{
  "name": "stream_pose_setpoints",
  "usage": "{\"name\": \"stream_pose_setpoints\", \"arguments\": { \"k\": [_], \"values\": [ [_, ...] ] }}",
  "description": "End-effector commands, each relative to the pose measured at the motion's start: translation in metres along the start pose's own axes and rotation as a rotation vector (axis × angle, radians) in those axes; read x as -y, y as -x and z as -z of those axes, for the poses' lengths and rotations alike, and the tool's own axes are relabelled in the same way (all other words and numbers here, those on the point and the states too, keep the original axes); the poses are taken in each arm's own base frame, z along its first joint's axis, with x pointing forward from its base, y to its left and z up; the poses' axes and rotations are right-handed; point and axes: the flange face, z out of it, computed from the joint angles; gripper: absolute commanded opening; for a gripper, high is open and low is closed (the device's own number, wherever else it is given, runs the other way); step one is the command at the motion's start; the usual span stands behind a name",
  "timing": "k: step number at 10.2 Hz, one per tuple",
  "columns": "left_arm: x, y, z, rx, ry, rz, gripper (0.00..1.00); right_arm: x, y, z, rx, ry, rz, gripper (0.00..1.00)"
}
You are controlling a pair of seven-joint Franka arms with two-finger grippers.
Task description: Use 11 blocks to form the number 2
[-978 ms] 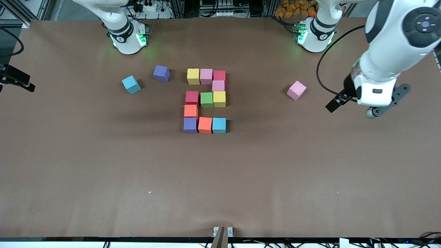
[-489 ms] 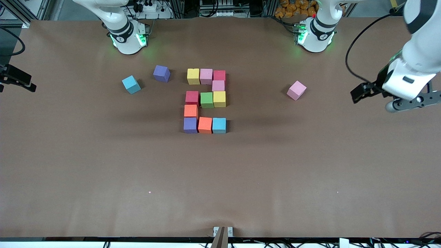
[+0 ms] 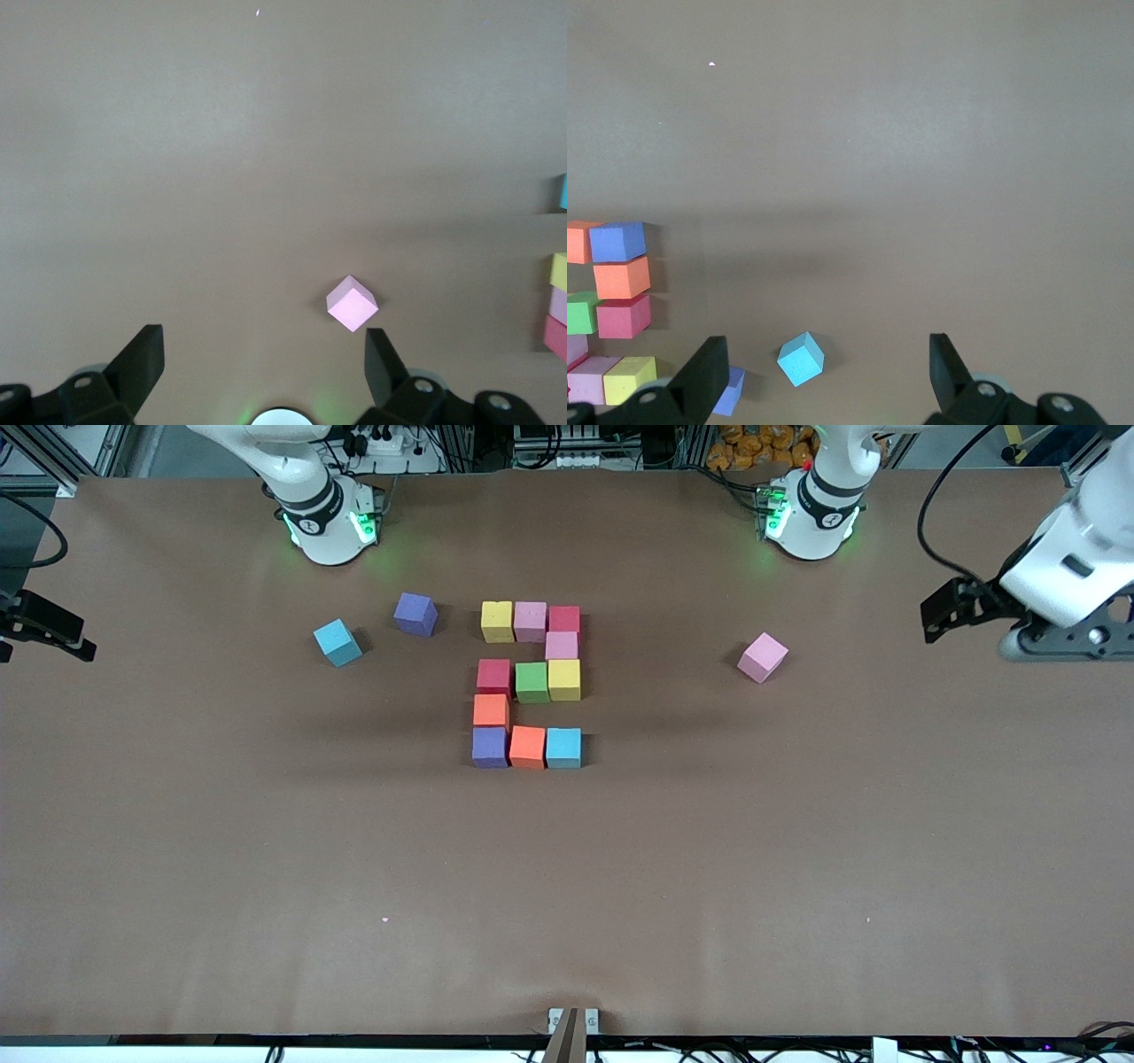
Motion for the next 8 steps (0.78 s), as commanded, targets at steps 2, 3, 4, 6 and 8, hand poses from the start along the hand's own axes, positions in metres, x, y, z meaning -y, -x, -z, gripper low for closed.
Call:
{"name": "stream_pose_setpoints", "arguments": {
  "k": [2, 3, 4, 6, 8],
  "values": [
    [0.024, 0.004, 0.021, -0.017, 0.072, 0.007, 1.0, -0.002, 0.001, 0.003, -0.004, -0.005, 0.006, 1.0],
    [0.023, 0.003, 0.023, -0.021, 0.071, 0.004, 1.0, -0.004, 0.001, 0.003, -0.006, -0.007, 0.004, 1.0],
    [0.024, 0.002, 0.022, -0.02, 0.066, 0.007, 1.0, -0.004, 0.001, 0.003, -0.005, -0.003, 0.002, 1.0],
    [0.013, 0.001, 0.019, -0.015, 0.039, -0.016, 1.0, -0.002, 0.001, 0.003, -0.004, -0.006, 0.007, 1.0],
    [0.011, -0.001, 0.018, -0.016, 0.027, -0.021, 1.0, -0.001, 0.001, 0.004, -0.007, -0.007, 0.008, 1.0]
  ]
}}
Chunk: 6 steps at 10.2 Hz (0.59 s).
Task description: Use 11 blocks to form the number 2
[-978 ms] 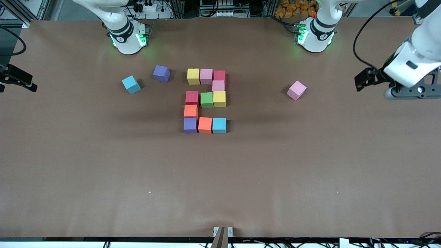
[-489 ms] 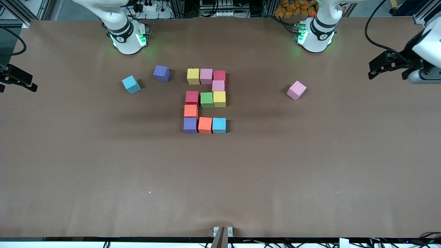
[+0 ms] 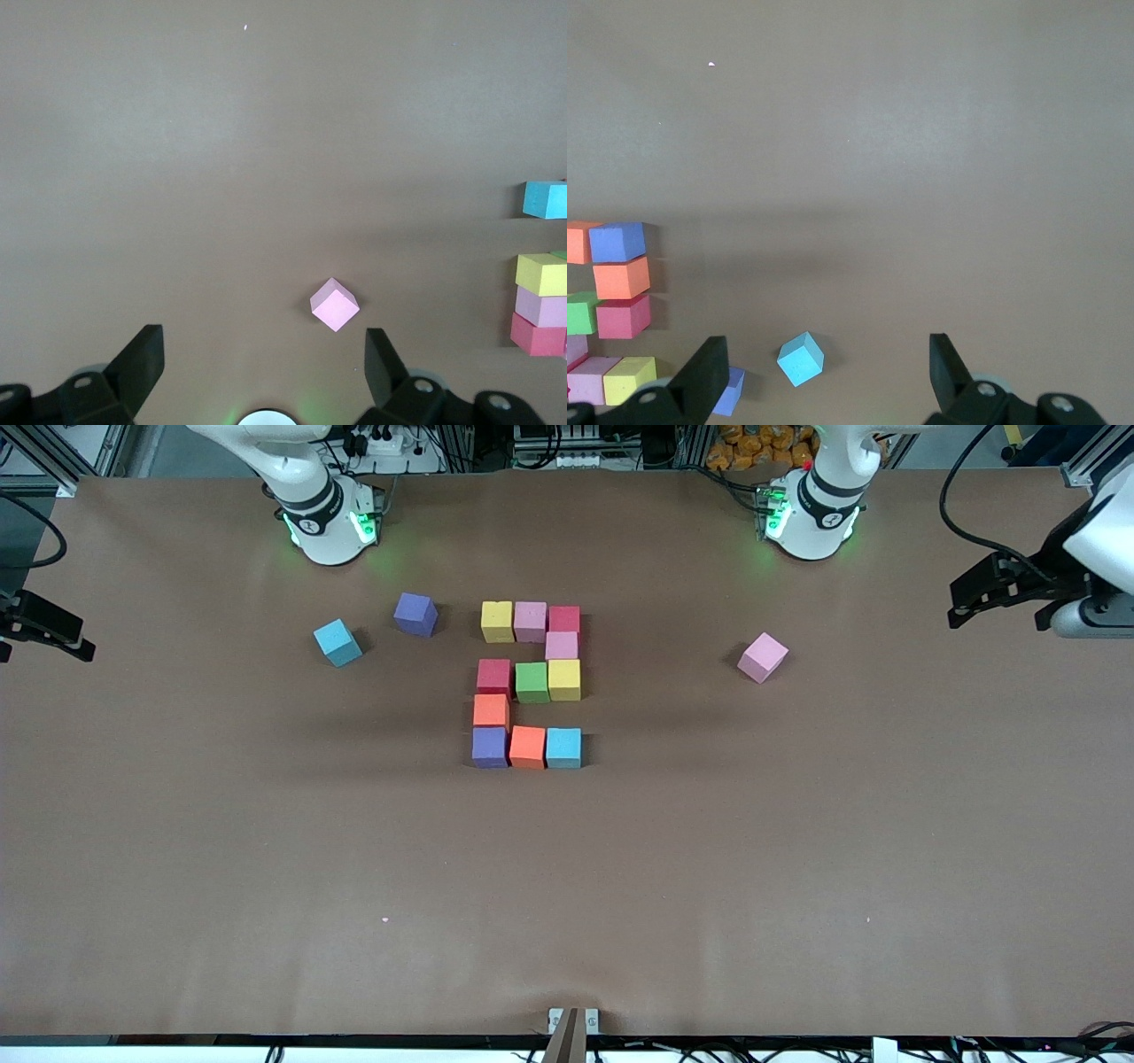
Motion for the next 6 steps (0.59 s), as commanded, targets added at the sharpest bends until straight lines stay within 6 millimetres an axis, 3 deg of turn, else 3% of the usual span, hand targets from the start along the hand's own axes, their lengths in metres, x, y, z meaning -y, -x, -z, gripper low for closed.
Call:
{"name": "stream_pose_setpoints", "arguments": {
  "k": [1, 6],
  "values": [
    [-0.0012, 0.0002, 0.0046, -0.001, -0.017, -0.02, 1.0, -0.001, 0.0009, 0.0043, -0.009, -0.005, 0.008, 1.0],
    [-0.0012, -0.0003, 0.0038, 0.001, -0.017, -0.015, 1.0, 0.0017, 0.0007, 0.0035, -0.007, -0.007, 0.014, 1.0]
  ]
}}
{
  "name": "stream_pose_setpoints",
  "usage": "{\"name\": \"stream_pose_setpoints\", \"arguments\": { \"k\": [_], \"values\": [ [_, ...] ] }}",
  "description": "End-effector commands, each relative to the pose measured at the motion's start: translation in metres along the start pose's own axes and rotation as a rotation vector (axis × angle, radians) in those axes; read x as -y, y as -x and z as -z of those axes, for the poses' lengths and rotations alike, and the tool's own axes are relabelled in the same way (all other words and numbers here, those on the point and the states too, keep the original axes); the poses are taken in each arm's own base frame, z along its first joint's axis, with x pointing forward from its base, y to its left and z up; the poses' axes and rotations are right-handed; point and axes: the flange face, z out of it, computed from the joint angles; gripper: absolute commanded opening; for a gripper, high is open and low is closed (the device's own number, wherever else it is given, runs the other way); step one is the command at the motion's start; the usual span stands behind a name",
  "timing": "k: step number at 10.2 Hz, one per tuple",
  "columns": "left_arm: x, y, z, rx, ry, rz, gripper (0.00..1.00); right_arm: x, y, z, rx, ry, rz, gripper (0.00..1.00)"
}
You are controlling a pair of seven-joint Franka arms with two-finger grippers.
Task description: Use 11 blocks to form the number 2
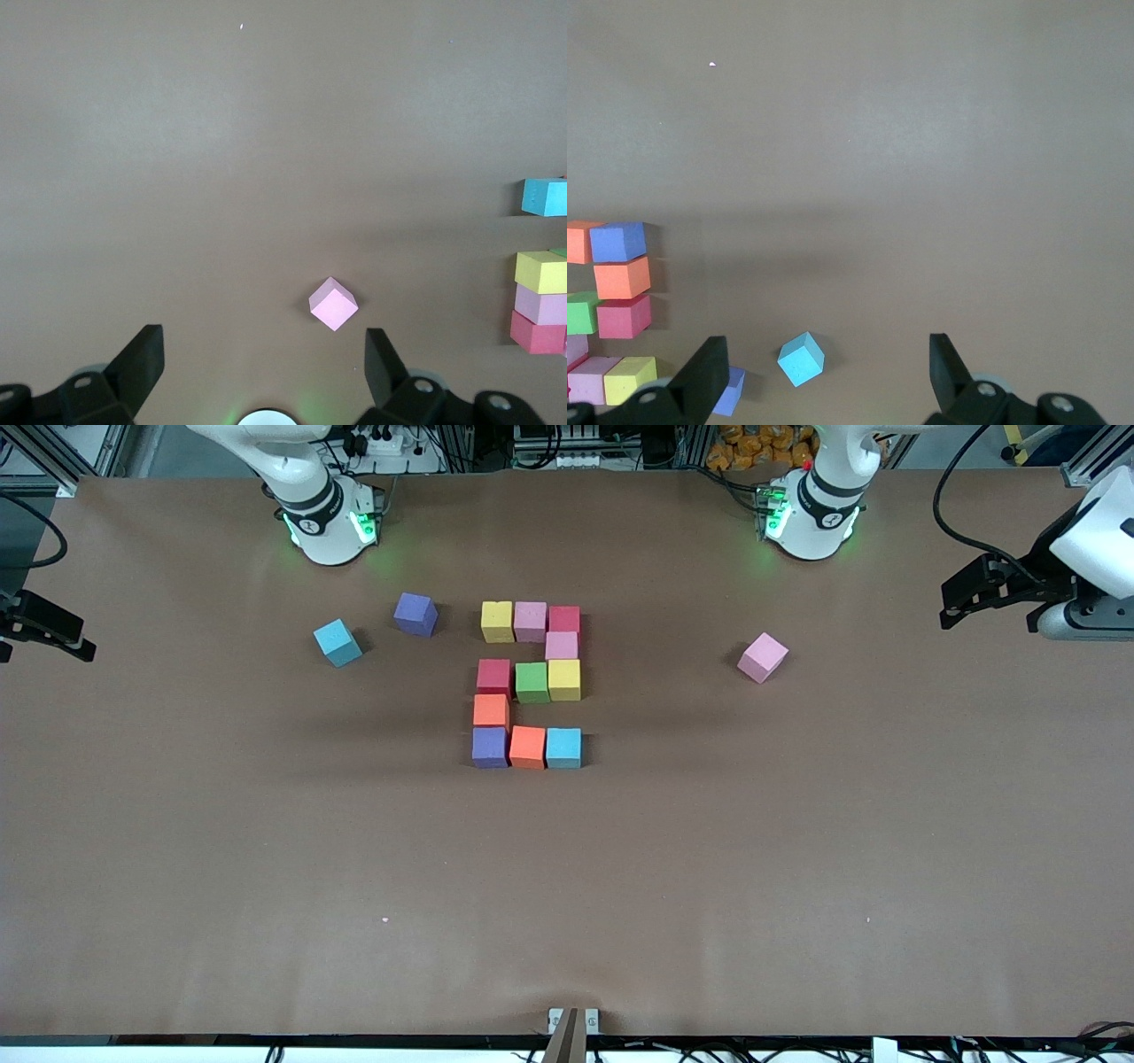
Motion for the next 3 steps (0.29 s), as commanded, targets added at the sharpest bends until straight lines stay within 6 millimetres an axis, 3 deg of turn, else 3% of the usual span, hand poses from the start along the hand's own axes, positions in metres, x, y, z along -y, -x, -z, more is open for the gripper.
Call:
{"name": "stream_pose_setpoints", "arguments": {
  "k": [1, 3],
  "values": [
    [0.0009, 0.0, 0.0046, -0.001, -0.017, -0.013, 1.0, -0.0006, 0.0009, 0.0035, -0.007, -0.006, 0.01, 1.0],
    [0.0009, 0.0, 0.0046, -0.001, -0.017, -0.011, 1.0, -0.0002, 0.0009, 0.0042, -0.008, -0.003, 0.011, 1.0]
  ]
}}
